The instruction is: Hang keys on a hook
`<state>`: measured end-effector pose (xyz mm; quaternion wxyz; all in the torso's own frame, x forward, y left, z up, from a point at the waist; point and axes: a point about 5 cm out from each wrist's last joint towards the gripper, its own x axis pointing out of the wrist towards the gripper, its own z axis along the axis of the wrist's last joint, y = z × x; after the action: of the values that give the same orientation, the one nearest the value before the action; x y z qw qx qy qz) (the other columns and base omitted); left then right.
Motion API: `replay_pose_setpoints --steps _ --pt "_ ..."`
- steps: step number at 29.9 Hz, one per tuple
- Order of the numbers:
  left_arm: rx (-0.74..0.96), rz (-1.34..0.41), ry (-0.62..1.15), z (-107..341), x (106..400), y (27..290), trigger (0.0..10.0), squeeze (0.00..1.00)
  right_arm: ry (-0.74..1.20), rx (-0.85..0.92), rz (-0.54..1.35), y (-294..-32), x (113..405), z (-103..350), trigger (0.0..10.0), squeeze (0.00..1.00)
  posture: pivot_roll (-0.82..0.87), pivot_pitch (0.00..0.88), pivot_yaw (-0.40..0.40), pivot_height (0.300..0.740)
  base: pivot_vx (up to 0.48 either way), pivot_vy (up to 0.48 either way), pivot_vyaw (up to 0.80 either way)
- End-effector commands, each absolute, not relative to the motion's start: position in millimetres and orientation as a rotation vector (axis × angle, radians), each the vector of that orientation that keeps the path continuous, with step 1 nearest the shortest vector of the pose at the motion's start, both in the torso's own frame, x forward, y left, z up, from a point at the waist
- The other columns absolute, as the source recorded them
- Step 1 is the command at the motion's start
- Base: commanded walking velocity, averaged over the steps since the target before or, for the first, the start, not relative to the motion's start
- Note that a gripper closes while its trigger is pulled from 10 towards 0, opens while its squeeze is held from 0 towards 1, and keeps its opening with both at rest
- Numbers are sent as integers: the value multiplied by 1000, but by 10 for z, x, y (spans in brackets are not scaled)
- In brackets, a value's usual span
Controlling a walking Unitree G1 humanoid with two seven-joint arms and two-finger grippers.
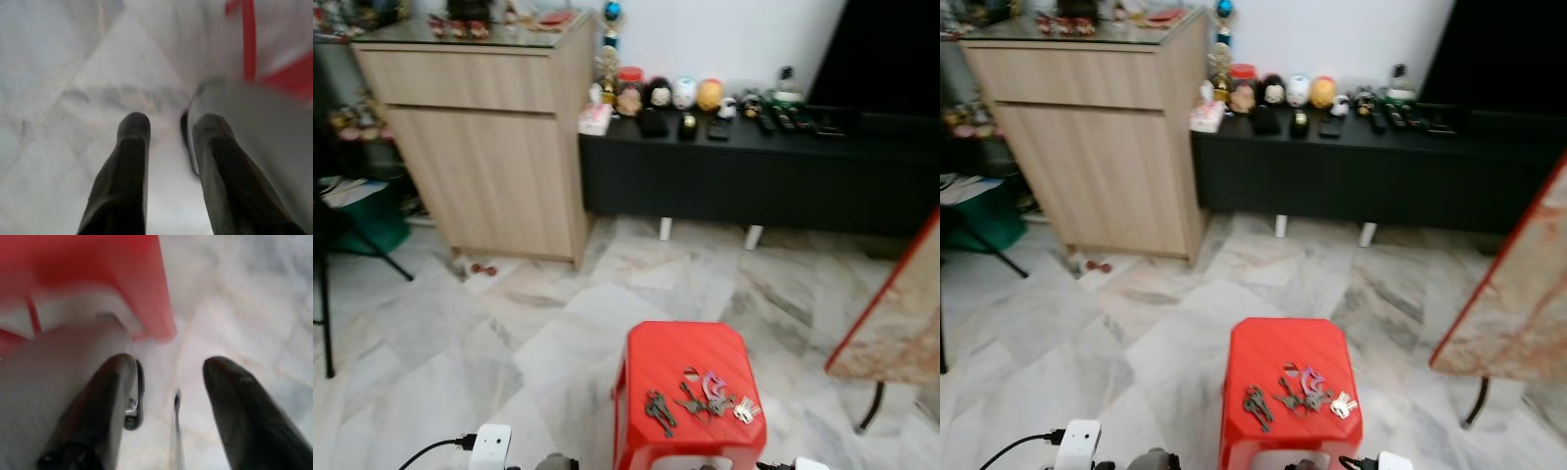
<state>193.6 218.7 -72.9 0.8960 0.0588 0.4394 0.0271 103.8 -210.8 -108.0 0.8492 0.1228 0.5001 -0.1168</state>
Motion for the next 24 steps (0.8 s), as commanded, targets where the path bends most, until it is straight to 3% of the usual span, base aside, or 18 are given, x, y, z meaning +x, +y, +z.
replay_pose_setpoints --steps 1,15,24 --pt "122 67 962 -799 1789 2215 10000 0 1010 257 -224 -2089 1209 -1034 10000 0 32 0 -52 638 0 0 0" --pt "132 57 958 -790 1799 2231 10000 0 963 204 -179 -2086 1270 -1002 10000 0 10 0 -36 638 0 0 0" --pt "136 59 957 -783 1816 2227 10000 0 928 141 -151 -2102 1324 -971 10000 0 -2 0 -30 638 0 0 268"
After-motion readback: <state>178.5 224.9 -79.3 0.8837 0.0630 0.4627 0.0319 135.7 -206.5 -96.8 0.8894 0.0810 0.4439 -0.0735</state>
